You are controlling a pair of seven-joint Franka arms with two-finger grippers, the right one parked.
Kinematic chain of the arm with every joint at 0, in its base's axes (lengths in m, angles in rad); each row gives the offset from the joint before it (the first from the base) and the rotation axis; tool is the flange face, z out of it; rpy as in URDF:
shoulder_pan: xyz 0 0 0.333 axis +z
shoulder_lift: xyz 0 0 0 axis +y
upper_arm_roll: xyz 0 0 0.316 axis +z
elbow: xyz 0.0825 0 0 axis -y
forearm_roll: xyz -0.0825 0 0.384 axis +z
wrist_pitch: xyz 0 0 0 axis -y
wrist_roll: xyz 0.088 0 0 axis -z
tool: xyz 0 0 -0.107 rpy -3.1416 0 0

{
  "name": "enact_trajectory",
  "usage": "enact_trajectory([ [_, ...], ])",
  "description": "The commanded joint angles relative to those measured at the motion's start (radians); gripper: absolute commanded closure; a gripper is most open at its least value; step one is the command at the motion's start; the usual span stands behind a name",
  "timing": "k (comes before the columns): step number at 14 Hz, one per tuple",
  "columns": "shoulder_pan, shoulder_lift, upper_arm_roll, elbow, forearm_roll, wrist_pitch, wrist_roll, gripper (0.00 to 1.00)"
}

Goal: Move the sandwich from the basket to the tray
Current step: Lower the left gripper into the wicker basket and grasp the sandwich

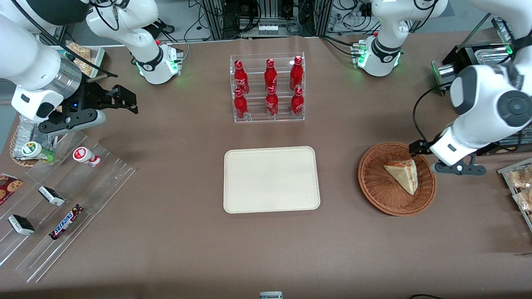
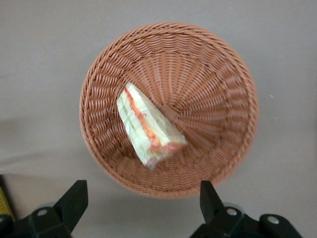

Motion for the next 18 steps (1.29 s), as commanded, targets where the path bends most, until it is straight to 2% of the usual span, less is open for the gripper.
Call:
enact_trajectory([
  [1,0.036,-0.033,-0.008,-0.131,-0.009,0.161,-0.09,0.0],
  [3,0.051,-0.007,-0.008,-0.156,-0.014,0.251,-0.266,0.0],
  [7,0.041,0.071,-0.014,-0.15,-0.012,0.355,-0.791,0.0],
  [8,0.041,0.098,-0.018,-0.144,-0.012,0.364,-0.877,0.0],
  [10,0.025,0.149,-0.023,-0.145,-0.012,0.413,-0.919,0.01],
  [11,0.024,0.175,-0.023,-0.146,-0.012,0.418,-0.922,0.15],
  [12,0.022,0.183,-0.023,-0.149,-0.012,0.417,-0.922,0.54],
  [13,0.024,0.18,-0.023,-0.15,-0.011,0.405,-0.916,0.89],
  [14,0.024,0.174,-0.023,-0.144,-0.009,0.388,-0.899,0.96],
  [15,0.024,0.165,-0.025,-0.127,-0.005,0.35,-0.882,0.99],
  [18,-0.03,0.186,-0.026,0.09,-0.009,0.07,-0.798,1.0],
])
